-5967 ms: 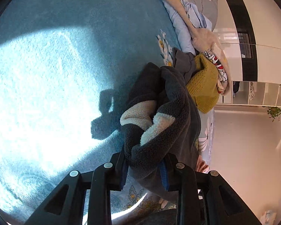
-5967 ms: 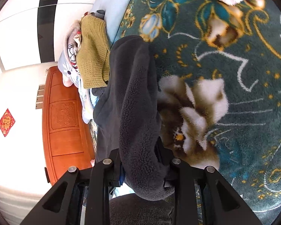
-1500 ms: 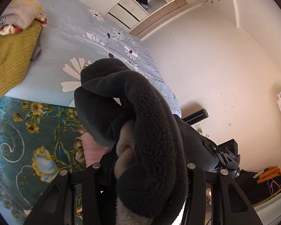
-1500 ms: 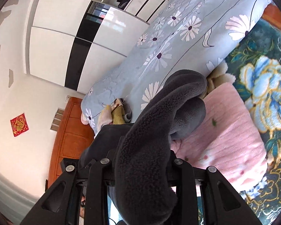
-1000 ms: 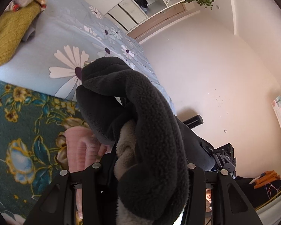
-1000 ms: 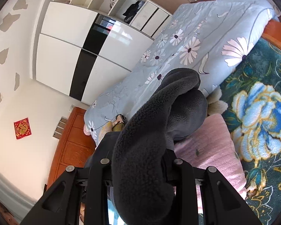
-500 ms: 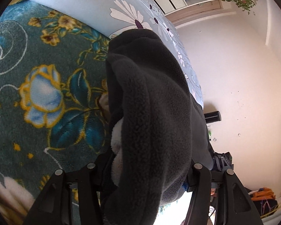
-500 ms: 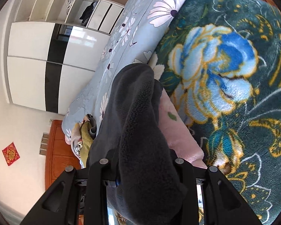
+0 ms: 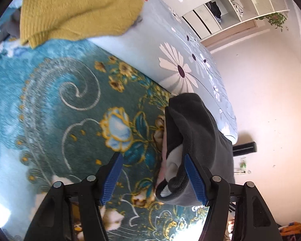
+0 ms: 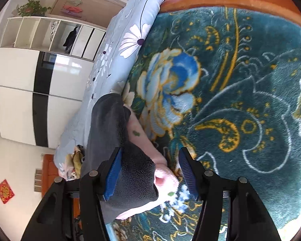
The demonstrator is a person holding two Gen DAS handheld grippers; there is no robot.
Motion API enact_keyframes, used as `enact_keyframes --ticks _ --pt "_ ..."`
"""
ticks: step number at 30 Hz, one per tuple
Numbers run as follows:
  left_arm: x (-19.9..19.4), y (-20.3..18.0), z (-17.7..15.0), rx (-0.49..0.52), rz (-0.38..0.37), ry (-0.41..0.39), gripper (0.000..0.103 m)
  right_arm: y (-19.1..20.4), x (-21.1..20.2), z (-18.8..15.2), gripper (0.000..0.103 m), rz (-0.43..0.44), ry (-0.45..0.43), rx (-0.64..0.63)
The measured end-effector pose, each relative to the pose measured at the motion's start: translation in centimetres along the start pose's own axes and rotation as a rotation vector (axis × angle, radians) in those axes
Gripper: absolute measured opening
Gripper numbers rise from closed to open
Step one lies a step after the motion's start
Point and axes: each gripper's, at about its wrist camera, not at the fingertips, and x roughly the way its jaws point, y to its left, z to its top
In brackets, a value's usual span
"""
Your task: Fold clothes
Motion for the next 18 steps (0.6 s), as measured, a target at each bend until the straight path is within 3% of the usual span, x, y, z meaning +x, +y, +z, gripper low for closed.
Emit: enact_keyframes --ticks 4,5,9,13,18 --pt "-0.8 -4.6 -0.4 0.246 0.138 -0.024 0.068 4.3 -1.7 0.0 0.059 -0.285 -0.116 -0.134" --pt "-0.8 -6.0 -0.9 0.304 0.144 -0.035 0.068 5.8 -1.9 -0.3 0.059 -0.332 -0.138 -0.186" --pt "1.0 -10.8 -3.0 0.493 0.143 -0.050 0.068 13.0 -1.2 -4.1 0.059 -0.270 -0.167 -0.449" --pt "3.3 -13.1 -5.6 0.617 0.169 -0.044 0.068 16.8 1.9 -9.8 0.059 -0.221 -0.097 -0.665" --pt "5.4 -13.3 -7.1 0.662 0.222 -0.005 0.068 16.1 4.8 -13.3 0.059 -0.354 -0.059 -0.846"
